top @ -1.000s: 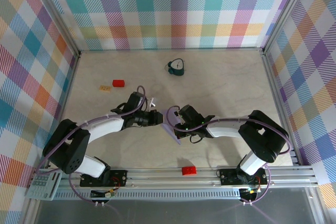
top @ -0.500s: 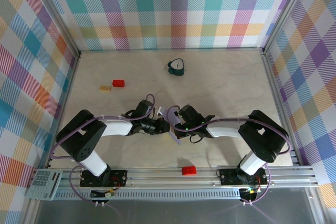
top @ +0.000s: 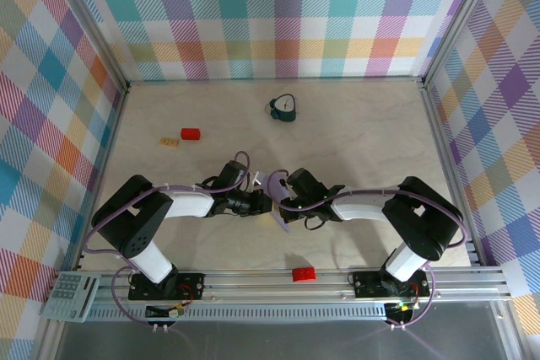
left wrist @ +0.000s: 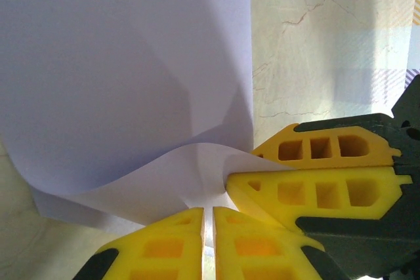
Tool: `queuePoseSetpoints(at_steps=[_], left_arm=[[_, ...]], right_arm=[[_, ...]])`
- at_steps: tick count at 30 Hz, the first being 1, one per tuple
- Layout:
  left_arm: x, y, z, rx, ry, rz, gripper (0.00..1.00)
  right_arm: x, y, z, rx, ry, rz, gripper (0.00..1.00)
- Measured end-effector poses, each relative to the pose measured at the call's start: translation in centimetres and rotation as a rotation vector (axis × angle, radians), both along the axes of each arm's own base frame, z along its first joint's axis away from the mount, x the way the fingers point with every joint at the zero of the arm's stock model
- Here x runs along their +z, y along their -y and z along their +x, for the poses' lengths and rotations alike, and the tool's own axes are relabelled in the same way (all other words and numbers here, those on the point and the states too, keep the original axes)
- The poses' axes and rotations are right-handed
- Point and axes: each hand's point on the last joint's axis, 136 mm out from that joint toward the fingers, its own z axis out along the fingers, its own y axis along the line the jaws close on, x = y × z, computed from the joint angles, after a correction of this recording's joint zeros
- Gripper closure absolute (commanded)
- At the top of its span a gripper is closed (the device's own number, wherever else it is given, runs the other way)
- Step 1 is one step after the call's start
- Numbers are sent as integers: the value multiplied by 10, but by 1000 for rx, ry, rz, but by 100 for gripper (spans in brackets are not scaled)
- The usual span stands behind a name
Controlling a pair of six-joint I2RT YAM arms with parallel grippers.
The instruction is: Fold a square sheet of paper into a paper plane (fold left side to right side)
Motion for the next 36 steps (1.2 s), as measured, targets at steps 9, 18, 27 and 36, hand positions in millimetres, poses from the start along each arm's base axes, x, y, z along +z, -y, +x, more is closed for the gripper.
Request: queuePoseSetpoints(at_steps=[9, 18, 27, 36], left_arm=[[-4, -2, -1, 8, -4, 22, 89], [-4, -3, -1, 8, -5, 23, 89], [11, 1, 3, 6, 26, -6, 89], [15, 9, 11, 0, 34, -19, 89]], right_arm=[[0, -1, 1, 0, 0, -1, 99], [0, -1, 1, 0, -1, -2, 99], [0, -1, 1, 0, -2, -2, 99], [0, -1, 1, 0, -2, -2, 99]])
